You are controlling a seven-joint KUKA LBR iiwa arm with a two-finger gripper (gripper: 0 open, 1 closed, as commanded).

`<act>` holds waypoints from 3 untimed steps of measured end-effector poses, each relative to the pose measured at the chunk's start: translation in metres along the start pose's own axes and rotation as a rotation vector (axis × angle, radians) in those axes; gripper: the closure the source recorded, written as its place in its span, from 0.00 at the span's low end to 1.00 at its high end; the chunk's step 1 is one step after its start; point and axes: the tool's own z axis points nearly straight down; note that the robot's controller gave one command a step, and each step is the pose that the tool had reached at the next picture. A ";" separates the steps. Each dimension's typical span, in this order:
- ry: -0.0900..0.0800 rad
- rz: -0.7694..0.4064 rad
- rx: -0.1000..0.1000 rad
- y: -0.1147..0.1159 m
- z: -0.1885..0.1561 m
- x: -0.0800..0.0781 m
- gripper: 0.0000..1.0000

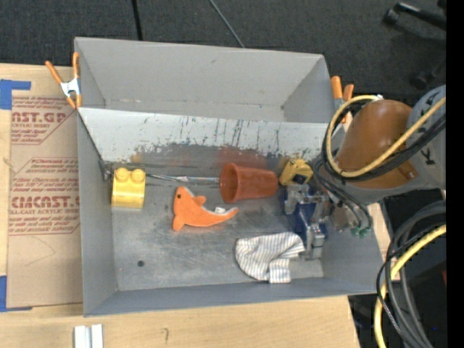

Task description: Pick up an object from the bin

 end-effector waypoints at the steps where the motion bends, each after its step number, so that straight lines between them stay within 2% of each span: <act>1: 0.009 -0.060 -0.004 0.012 0.054 -0.004 0.00; 2: 0.006 -0.282 -0.005 0.065 0.070 -0.015 1.00; 3: 0.006 -0.282 -0.004 0.065 0.070 -0.015 1.00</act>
Offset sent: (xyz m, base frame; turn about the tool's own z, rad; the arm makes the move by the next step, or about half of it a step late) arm 0.0118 0.0637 -0.0700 -0.2817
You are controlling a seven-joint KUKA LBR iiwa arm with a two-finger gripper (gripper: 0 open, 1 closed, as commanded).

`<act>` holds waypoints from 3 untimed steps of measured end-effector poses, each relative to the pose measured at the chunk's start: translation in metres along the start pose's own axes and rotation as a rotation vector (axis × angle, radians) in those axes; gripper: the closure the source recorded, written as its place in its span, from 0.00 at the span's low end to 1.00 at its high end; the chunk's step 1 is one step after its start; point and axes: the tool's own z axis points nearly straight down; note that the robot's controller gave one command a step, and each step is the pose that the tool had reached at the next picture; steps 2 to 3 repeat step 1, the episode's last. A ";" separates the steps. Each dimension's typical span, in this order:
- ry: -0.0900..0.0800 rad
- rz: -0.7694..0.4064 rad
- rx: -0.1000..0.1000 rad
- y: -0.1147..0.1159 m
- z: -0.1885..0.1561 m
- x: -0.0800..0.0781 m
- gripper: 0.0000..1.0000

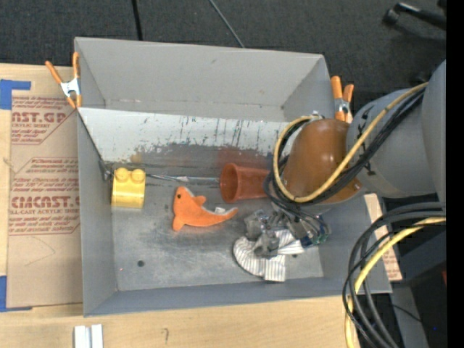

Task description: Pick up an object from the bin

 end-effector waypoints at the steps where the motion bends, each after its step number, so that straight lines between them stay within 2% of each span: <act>1: -0.001 0.002 0.002 0.007 -0.142 -0.007 1.00; 3: -0.001 0.002 0.002 0.007 -0.142 -0.007 1.00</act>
Offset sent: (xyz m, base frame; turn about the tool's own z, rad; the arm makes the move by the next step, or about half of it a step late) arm 0.0000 0.0000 0.0000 0.0000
